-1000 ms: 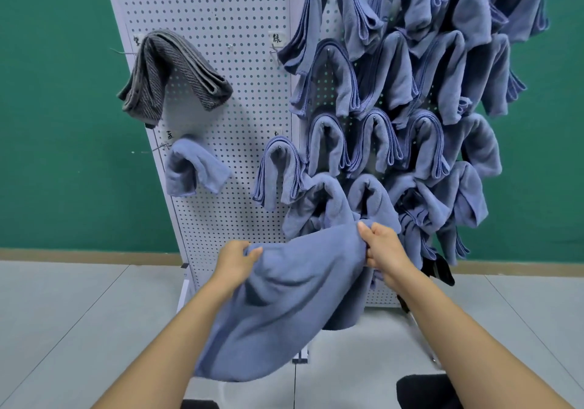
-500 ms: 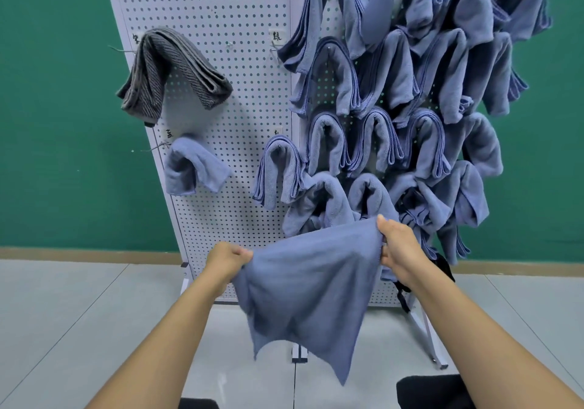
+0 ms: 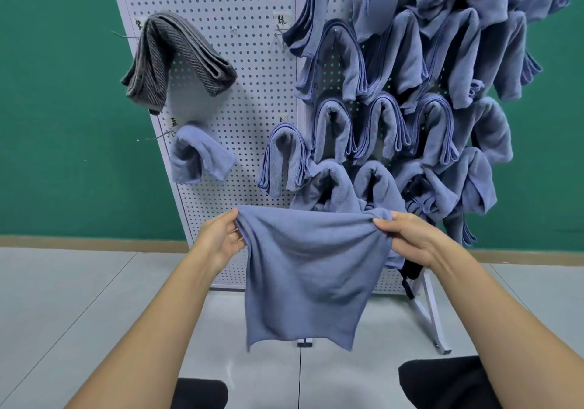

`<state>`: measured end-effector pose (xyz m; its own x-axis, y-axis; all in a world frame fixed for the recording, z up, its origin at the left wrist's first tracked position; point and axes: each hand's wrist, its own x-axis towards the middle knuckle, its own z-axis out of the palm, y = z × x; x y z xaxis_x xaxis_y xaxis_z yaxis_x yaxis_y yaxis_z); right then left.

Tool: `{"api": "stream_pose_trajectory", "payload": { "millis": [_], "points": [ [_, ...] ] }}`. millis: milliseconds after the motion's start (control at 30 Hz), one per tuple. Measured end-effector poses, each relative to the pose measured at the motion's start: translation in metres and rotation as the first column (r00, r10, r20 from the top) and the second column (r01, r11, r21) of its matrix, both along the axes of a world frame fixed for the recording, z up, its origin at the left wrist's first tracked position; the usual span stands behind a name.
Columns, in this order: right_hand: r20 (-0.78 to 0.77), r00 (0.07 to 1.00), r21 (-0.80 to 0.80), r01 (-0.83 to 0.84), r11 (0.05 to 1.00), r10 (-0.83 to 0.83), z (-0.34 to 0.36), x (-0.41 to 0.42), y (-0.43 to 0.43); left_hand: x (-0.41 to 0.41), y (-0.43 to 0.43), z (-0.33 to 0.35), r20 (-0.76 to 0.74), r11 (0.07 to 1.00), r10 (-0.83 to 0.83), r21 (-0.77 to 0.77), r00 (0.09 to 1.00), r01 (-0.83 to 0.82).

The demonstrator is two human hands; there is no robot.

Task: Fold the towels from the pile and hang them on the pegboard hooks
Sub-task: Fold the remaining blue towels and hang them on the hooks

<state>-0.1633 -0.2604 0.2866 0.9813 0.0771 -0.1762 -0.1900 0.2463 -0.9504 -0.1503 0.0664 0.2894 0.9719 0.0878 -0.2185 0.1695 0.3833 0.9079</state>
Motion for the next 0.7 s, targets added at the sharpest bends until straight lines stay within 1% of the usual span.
{"api": "stream_pose_trajectory", "payload": {
  "millis": [67,133,200,233,333,500,600,633,700],
  "points": [
    [0.022,0.997,-0.121,0.081,0.989,-0.079,-0.004,0.003,-0.002,0.000,0.002,0.000,0.017,0.999,0.021,0.031,1.000,-0.022],
    [0.040,0.992,-0.242,0.128,0.962,-0.122,-0.005,0.003,-0.005,-0.001,0.003,0.000,0.028,0.998,0.022,0.056,0.999,-0.023],
    [0.043,0.990,-0.304,0.141,0.942,-0.135,-0.011,0.007,-0.013,-0.001,0.003,0.000,0.027,0.998,0.028,0.061,0.999,-0.030],
    [0.027,0.990,-0.299,0.142,0.944,-0.140,-0.014,0.011,-0.016,-0.001,0.003,0.000,0.030,0.998,0.037,0.059,0.999,-0.039],
    [0.019,0.985,-0.185,0.173,0.967,-0.172,-0.002,-0.001,-0.007,-0.001,0.004,-0.001,0.027,0.997,0.056,0.056,0.998,-0.057],
    [0.064,0.997,-0.015,0.044,0.999,-0.043,0.005,-0.002,-0.004,0.000,0.007,-0.003,-0.038,0.996,0.048,0.074,0.998,-0.045],
    [0.089,0.996,-0.051,-0.016,0.999,0.020,0.007,-0.004,-0.005,0.002,0.010,-0.003,-0.061,0.999,0.038,0.041,0.997,-0.035],
    [0.097,0.995,-0.089,-0.019,0.996,0.028,0.007,-0.004,-0.003,0.002,0.012,-0.004,-0.066,0.998,0.045,0.045,0.997,-0.042],
    [0.135,0.991,-0.202,0.025,0.979,0.003,0.005,-0.005,-0.002,0.003,0.015,-0.005,-0.064,0.996,0.060,0.073,0.996,-0.055]
  ]
}}
